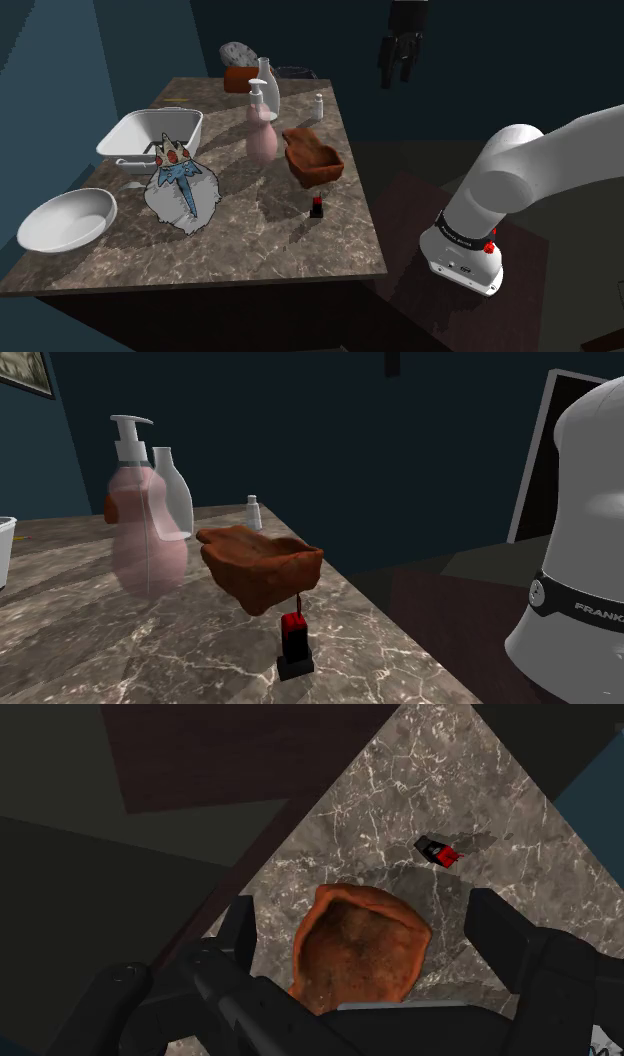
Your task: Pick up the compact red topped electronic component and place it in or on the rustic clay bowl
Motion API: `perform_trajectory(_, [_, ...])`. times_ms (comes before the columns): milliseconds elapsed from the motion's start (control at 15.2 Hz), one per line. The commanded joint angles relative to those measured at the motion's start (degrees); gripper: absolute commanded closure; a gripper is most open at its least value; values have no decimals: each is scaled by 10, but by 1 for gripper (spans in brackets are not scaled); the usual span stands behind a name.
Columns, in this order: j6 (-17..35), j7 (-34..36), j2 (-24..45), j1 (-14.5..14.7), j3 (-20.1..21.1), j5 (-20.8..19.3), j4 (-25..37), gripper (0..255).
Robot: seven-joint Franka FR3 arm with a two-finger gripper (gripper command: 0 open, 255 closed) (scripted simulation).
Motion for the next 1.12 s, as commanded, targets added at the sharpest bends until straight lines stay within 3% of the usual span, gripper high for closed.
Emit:
perform_trajectory(0, [0,0,0,0,0,0,0,0])
perform_trajectory(528, [150,21,26,41,68,30,-105,0])
perform_trajectory(1056, [315,46,114,83,140,53,-165,0])
